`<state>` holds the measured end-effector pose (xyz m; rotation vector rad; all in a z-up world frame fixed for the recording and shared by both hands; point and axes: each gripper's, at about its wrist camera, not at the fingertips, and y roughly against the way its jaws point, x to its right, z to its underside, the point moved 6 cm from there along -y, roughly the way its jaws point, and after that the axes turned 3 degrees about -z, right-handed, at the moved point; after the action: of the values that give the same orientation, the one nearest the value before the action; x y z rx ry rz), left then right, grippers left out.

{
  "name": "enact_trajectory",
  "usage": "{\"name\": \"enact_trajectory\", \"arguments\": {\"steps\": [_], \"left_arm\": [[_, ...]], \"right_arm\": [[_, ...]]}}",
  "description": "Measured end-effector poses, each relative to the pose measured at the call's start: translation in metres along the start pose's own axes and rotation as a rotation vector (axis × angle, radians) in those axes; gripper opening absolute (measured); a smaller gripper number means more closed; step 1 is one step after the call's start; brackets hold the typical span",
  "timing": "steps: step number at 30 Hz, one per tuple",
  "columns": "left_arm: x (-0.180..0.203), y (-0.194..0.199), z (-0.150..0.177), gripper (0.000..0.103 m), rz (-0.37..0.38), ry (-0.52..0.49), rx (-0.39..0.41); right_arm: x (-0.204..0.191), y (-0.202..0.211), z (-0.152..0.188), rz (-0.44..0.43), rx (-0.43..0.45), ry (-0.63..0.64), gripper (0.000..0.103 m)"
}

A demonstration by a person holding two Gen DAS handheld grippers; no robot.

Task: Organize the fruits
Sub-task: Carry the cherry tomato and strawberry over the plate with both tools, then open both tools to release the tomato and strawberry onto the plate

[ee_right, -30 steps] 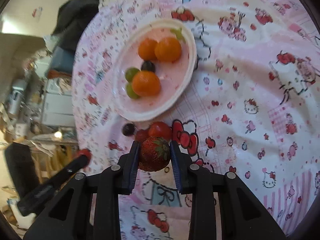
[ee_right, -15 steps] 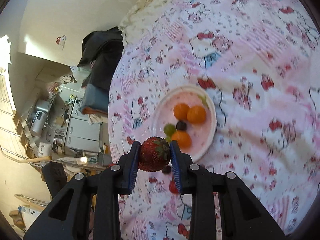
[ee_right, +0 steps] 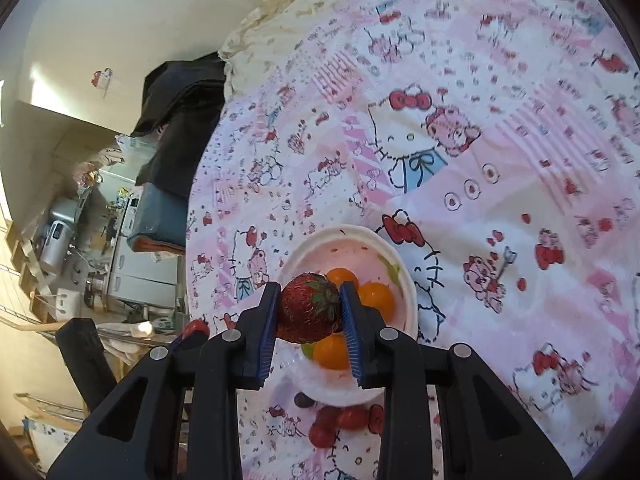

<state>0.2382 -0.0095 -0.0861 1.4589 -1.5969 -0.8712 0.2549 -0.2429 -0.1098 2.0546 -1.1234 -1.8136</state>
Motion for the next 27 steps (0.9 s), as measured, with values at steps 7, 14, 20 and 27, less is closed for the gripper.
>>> {"name": "enact_trajectory", "arguments": {"steps": [7,14,20,27], "left_arm": [[0.009,-0.045,-0.006,0.023,0.019,-0.031,-0.048],[0.02,-0.076,-0.007,0.024,0.03,-0.067,-0.079],[0.025,-0.089,-0.002,0.024,0.028,-0.094,-0.095],[0.022,-0.097,0.001,0.024,0.014,-0.088,-0.109]], "right_arm": [[0.011,-0.04,-0.008,0.05,-0.059,0.024,0.032],[0.02,-0.073,-0.008,0.088,-0.108,0.046,0.032],[0.026,-0.086,-0.005,0.103,-0.128,0.045,0.032],[0.033,-0.088,-0.005,0.108,-0.134,0.027,0.035]]}}
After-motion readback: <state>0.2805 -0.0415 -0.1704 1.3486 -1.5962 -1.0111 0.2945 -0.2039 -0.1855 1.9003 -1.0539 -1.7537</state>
